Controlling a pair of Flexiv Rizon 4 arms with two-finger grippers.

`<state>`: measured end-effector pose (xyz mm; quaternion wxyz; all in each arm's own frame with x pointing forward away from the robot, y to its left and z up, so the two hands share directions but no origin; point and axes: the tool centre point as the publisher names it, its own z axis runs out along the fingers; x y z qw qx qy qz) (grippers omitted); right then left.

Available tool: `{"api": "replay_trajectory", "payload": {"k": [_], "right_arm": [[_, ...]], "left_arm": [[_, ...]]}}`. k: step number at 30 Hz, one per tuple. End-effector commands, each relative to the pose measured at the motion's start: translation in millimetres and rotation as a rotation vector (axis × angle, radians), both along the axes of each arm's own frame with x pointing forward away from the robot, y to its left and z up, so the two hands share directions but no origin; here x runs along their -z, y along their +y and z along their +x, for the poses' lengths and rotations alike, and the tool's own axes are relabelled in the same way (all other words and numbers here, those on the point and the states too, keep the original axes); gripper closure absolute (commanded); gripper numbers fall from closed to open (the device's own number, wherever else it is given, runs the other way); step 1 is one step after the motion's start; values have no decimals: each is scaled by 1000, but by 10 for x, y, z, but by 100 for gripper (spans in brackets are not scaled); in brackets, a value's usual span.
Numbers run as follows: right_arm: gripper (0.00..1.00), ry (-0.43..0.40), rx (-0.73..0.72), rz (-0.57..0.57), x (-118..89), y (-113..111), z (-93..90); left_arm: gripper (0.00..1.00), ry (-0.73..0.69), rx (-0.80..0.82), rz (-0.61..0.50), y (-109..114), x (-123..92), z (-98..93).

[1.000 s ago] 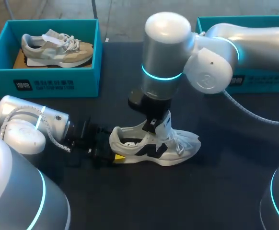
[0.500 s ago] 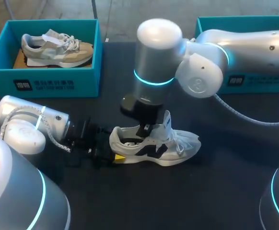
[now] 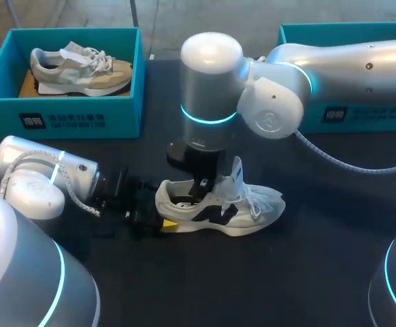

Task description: Take the shoe out of the shoebox, open the shoe tongue, remove and reinsert the insole, then place the shoe into the shoebox

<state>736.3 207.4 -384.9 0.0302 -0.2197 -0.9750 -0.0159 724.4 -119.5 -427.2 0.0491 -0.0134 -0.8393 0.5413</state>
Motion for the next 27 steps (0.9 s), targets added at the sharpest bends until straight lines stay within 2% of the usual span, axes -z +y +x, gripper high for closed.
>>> {"api": "replay_trajectory", "payload": {"k": [1,3,7,17,27], "right_arm": [[74,-11,0,7,7,32,4],[72,-22,-3,11,12,57,15],[60,-30,-8,14,50,70,32],[55,-2,-30,8,234,110,1],[56,43,-32,-19,443,135,-161]], "left_arm": [[100,0,1,3,3,44,-13],[100,0,1,3,3,44,-13],[100,0,1,3,3,44,-13],[100,0,1,3,3,44,-13],[100,0,1,3,3,44,-13]]}}
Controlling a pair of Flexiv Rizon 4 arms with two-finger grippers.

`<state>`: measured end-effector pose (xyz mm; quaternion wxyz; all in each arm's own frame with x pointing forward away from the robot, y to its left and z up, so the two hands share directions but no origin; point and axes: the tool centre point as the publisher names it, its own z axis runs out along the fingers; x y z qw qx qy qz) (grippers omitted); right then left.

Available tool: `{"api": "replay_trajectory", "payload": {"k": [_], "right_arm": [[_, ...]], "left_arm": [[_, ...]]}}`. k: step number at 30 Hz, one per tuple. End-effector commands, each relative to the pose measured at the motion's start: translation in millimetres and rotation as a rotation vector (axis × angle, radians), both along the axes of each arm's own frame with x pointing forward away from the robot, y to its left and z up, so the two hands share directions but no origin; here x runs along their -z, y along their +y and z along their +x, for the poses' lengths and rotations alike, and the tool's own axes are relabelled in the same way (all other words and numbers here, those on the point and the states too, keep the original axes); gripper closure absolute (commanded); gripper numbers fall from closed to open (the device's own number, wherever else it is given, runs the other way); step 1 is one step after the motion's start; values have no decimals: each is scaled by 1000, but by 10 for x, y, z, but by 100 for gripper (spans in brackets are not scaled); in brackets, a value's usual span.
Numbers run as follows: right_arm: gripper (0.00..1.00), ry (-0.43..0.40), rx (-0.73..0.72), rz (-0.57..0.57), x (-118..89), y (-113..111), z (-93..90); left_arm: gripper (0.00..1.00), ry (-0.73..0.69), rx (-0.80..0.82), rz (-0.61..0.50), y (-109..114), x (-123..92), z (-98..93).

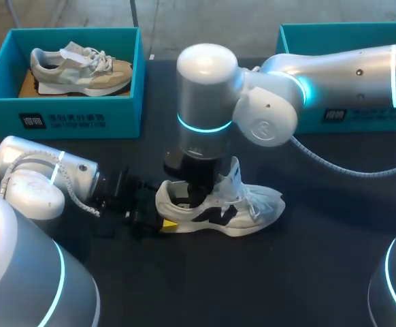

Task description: Take the shoe out of the shoebox, open the shoe tongue, remove and reinsert the insole, then place the shoe into the shoebox

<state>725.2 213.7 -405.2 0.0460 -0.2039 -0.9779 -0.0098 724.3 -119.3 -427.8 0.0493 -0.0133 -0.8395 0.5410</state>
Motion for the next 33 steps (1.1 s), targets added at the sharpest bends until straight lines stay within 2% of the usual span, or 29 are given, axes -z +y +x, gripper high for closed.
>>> {"api": "replay_trajectory", "payload": {"k": [1,2,5,6,11,14,26,33], "right_arm": [[58,11,1,-27,272,75,-63],[62,15,4,-34,303,76,-73],[96,29,20,-45,370,65,-95],[100,34,26,-46,387,58,-98],[100,43,69,-65,452,9,-87],[100,41,93,-65,414,-32,-72],[100,11,179,32,-74,-230,40],[100,-24,172,52,-248,-299,90]], "left_arm": [[100,0,1,2,1,37,-12],[100,0,1,2,1,37,-12],[100,0,1,2,1,37,-12],[100,0,1,2,1,37,-12],[100,0,1,2,1,37,-12],[100,0,1,2,1,37,-12],[100,0,1,2,1,37,-12],[100,0,1,2,1,37,-12]]}}
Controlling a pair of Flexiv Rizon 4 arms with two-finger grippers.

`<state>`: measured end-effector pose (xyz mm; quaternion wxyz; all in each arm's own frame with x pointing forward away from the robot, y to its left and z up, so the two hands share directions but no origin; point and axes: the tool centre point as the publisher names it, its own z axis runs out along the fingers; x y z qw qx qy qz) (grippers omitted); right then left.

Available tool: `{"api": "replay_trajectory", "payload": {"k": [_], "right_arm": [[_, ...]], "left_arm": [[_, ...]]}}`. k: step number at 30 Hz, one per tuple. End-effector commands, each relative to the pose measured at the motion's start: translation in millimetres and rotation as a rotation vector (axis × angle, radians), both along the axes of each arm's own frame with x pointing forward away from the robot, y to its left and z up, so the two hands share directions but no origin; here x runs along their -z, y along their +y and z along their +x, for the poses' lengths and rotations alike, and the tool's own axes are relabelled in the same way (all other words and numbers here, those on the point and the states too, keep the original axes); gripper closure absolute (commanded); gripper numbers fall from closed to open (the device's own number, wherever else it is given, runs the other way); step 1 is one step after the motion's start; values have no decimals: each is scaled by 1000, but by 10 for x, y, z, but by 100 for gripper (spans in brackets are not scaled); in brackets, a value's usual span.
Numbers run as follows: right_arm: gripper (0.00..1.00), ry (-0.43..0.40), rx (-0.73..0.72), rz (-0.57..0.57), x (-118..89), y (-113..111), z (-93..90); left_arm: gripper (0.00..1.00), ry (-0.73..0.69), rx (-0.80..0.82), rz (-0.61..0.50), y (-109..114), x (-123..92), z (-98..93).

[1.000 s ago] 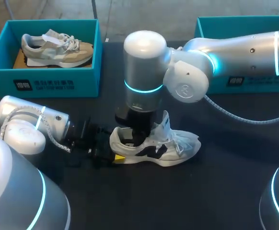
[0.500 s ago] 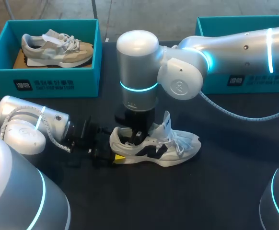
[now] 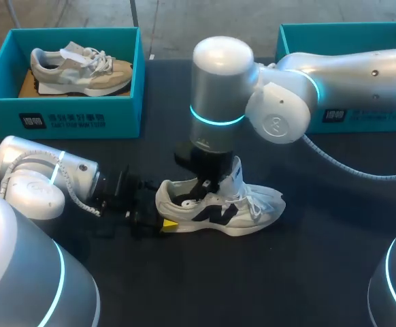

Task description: Take the shoe out of the shoebox, open the shoe tongue, remove and reinsert the insole, then place the shoe into the shoebox

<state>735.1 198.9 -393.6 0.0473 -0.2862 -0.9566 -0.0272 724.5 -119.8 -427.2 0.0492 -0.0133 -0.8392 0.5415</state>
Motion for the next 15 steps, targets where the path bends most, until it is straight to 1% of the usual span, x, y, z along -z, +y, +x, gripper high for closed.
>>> {"api": "replay_trajectory", "payload": {"k": [1,4,10,15], "right_arm": [[100,-29,-1,25,-154,-161,-1],[100,-30,-5,48,-213,-186,12],[100,-54,-8,57,-321,-212,14],[100,-65,7,81,-404,-319,47]], "left_arm": [[100,0,1,3,6,43,-14],[100,0,1,3,6,43,-14],[100,0,1,3,6,43,-14],[100,0,1,3,6,43,-14]]}}
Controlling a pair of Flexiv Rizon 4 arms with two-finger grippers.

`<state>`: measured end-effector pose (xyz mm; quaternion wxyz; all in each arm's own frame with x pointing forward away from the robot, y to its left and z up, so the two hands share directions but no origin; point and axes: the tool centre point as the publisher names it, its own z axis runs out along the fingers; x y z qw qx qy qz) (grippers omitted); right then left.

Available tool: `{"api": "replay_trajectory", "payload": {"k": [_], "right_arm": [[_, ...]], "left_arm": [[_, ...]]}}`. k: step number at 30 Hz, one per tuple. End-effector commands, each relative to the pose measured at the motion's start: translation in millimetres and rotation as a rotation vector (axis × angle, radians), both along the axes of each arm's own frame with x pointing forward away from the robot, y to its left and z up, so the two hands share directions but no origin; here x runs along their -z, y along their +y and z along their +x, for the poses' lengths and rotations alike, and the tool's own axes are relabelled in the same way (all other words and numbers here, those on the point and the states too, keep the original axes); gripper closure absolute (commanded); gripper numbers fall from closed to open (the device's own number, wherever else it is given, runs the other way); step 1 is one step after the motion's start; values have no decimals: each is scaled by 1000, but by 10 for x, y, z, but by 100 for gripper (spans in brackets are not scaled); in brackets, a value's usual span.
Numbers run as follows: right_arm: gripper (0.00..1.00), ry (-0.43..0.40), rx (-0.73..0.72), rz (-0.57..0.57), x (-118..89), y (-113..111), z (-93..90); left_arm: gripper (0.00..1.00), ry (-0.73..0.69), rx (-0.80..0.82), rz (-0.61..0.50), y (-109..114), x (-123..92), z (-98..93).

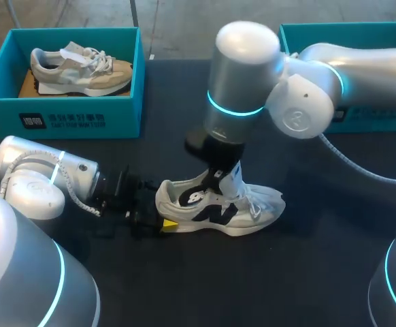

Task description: Take the shoe out of the shoebox, open the shoe tongue, remove and reinsert the insole, then place the shoe into the shoebox

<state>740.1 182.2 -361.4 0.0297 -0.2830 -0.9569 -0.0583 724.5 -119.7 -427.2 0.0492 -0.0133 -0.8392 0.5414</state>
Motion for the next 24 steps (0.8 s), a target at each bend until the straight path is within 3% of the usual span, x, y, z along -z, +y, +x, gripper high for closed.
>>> {"api": "replay_trajectory", "payload": {"k": [1,16,24], "right_arm": [[100,-12,14,42,-100,-175,5],[100,-30,5,111,-286,-172,-2],[100,-9,-52,118,-228,44,-60]], "left_arm": [[100,0,1,3,5,43,-14],[100,0,1,3,5,43,-14],[100,0,1,3,5,43,-14]]}}
